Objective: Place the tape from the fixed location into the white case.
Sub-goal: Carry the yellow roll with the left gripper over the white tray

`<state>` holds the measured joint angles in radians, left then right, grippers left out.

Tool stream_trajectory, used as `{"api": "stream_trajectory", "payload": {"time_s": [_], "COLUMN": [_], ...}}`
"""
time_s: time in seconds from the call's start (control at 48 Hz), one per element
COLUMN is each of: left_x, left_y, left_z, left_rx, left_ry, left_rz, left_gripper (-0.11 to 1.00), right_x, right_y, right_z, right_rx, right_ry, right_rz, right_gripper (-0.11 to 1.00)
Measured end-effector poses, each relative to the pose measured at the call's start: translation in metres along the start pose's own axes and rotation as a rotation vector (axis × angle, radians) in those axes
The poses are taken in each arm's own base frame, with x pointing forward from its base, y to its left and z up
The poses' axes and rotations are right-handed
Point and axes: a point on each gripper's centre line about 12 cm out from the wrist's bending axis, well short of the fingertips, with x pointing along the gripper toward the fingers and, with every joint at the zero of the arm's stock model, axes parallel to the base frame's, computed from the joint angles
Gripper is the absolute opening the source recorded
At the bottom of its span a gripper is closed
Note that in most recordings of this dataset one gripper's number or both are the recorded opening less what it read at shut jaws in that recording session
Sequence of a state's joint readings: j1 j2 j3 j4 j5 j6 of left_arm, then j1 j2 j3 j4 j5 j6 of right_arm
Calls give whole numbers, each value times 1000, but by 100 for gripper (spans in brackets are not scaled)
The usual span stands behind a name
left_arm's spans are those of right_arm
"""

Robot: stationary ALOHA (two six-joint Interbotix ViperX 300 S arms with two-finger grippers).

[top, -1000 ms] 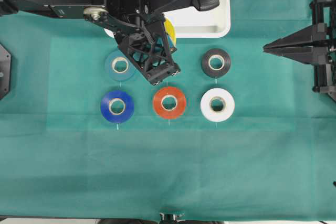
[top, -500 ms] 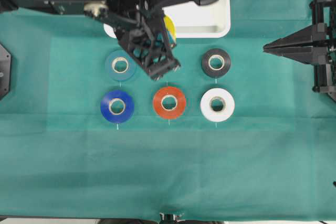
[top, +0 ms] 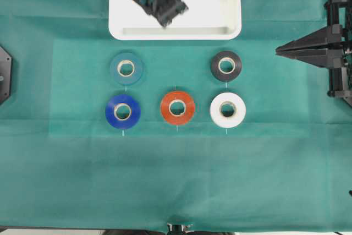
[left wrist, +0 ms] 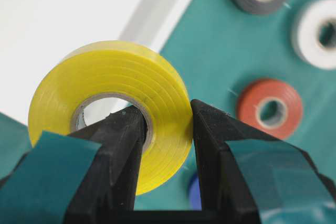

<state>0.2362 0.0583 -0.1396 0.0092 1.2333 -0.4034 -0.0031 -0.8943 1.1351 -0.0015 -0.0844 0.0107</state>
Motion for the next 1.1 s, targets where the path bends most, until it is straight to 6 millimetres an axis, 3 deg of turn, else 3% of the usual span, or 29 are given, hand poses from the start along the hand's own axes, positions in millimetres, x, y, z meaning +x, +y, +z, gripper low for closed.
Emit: {"api": "stream_trajectory", "payload": {"time_s": [0.271,1.104], "left_x": [-1,2], "left_y": [17,17], "left_z": [8,10], "left_rx": [-24,-23], "left_ry": [-9,-38], "left_rz": [16,5], "left_gripper": [24,24], "right_x": [0,0], "right_y": [0,0], "right_z": [-1,-1], "right_rx": [-2,0], "right_ry": [6,8], "right_rz": [2,0], "right_gripper": [0,0]}}
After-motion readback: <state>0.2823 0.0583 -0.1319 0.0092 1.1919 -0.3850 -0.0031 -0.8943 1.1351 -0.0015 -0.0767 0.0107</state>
